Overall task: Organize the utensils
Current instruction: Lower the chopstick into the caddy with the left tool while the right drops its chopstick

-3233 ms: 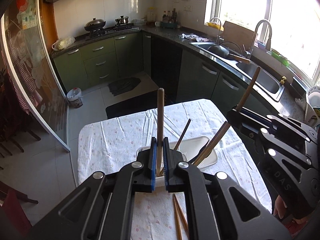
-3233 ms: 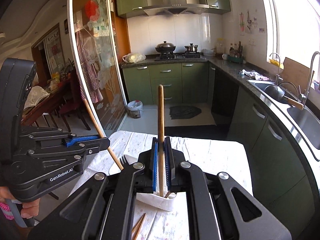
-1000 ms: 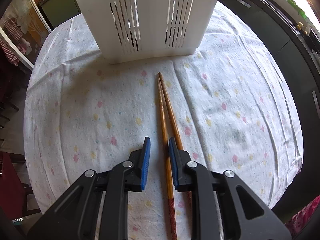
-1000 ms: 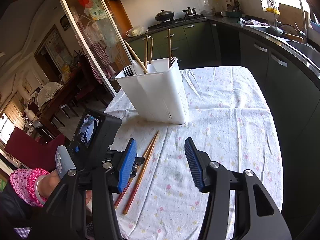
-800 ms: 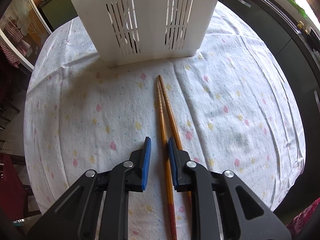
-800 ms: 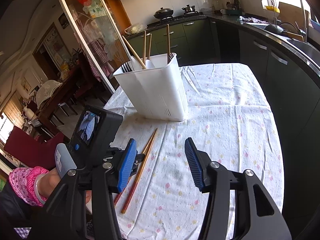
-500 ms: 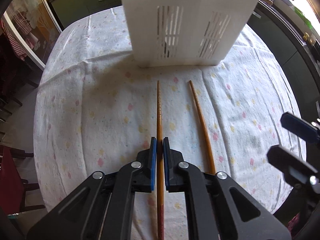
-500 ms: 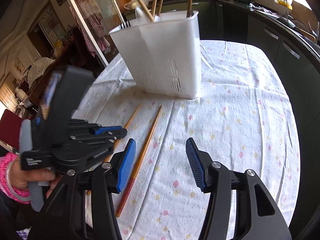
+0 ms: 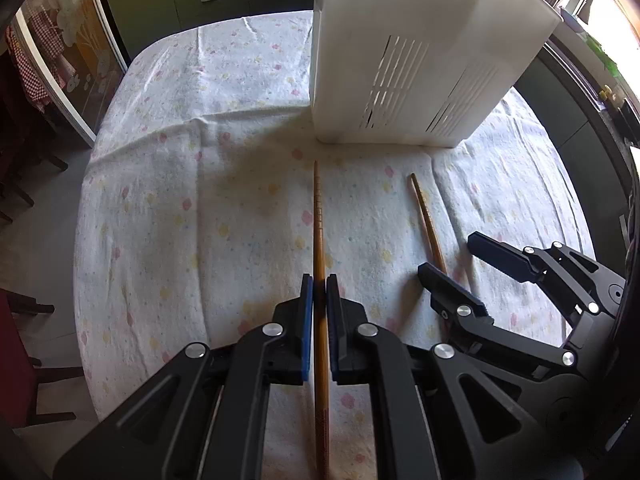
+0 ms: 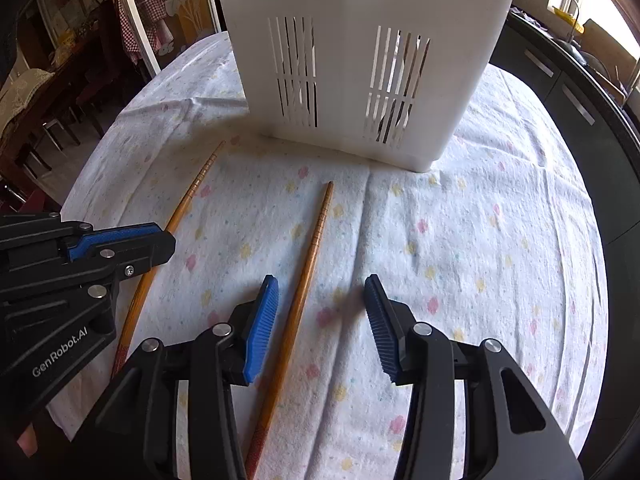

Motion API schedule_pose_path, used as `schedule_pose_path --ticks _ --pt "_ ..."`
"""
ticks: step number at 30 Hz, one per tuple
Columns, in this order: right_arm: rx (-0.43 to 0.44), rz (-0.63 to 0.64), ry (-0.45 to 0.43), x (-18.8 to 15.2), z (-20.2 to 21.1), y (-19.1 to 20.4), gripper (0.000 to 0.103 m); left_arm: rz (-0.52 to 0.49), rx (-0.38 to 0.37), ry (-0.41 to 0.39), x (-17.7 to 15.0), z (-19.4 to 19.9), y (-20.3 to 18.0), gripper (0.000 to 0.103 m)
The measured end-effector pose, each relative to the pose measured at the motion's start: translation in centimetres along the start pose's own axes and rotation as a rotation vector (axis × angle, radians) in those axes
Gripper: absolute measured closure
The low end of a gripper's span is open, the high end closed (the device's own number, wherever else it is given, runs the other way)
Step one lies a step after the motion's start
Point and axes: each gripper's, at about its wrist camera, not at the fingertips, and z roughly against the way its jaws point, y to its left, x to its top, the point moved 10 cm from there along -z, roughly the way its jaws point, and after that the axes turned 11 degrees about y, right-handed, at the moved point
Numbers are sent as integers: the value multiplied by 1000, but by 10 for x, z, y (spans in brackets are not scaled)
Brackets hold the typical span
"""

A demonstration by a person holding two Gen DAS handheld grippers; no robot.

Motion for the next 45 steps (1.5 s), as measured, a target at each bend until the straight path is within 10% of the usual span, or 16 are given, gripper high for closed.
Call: schedule_pose_path --ticks 8,19,45 --pt "73 -41 21 5 -1 -4 96 -10 -23 -4 -4 0 -1 97" --pt "208 -24 -193 -5 98 -16 96 -19 -29 -77 -5 45 -2 97" --pt "226 39 -453 -10 244 -39 96 -119 -51 -318 4 185 -50 97"
